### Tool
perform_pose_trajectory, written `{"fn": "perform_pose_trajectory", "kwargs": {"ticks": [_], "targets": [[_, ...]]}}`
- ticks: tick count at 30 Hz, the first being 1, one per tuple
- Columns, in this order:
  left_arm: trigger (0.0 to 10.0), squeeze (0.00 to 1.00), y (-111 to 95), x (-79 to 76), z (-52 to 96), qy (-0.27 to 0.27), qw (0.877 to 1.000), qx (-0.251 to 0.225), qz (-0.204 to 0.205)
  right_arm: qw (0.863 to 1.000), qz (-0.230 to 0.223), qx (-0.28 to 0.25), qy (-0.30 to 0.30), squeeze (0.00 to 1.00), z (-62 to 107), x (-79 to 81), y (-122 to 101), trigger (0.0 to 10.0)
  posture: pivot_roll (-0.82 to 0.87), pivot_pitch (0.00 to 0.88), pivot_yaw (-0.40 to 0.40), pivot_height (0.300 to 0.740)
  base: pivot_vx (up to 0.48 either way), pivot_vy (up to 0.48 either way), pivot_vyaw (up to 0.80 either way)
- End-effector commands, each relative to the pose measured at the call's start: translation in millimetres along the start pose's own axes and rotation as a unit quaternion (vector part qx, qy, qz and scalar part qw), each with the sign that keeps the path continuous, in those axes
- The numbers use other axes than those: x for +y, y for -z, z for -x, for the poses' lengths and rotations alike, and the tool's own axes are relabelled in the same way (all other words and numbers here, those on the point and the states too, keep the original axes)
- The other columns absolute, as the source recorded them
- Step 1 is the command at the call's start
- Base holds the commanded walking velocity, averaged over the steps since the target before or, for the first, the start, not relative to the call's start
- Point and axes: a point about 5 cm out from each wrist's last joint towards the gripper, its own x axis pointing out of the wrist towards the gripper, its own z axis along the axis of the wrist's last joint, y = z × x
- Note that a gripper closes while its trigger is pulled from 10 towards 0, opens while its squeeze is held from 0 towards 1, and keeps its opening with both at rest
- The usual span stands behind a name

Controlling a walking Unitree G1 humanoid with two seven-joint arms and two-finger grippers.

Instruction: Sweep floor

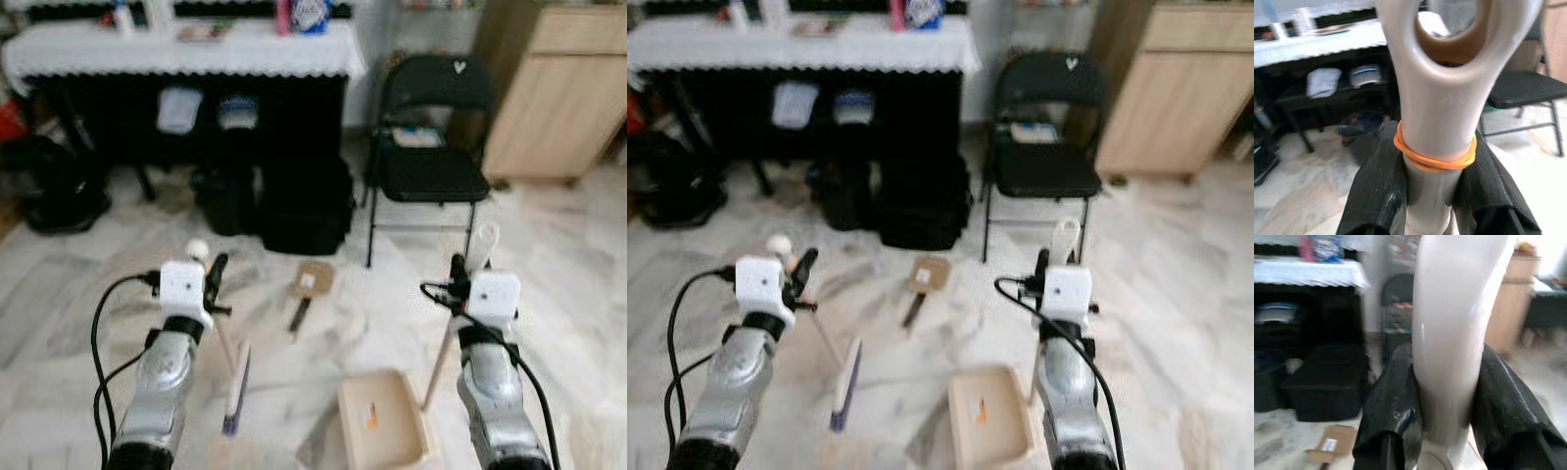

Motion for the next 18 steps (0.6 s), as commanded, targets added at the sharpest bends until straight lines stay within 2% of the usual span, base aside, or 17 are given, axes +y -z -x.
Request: {"fn": "perform_pose_trajectory", "kwargs": {"ticks": [1, 18], "targets": [[10.0, 0.0, -9.1, 0.4, -4.0, 0.0, 1.0, -0.024, -0.004, 1.0, -0.002, -0.023, 0.002, 0.0, -4.6, -0.6, -10.1, 10.0, 0.0, 0.0, 0.04, 0.74, 0.0, 0.0, -0.57], [10.0, 0.0, -8.7, 0.7, -5.0, -0.001, 1.0, -0.023, -0.001, 1.0, -0.002, -0.03, -0.003, 0.0, -5.2, 2.0, -11.9, 10.0, 0.0, 0.0, 0.04, 0.74, 0.0, 0.0, 0.0]]}}
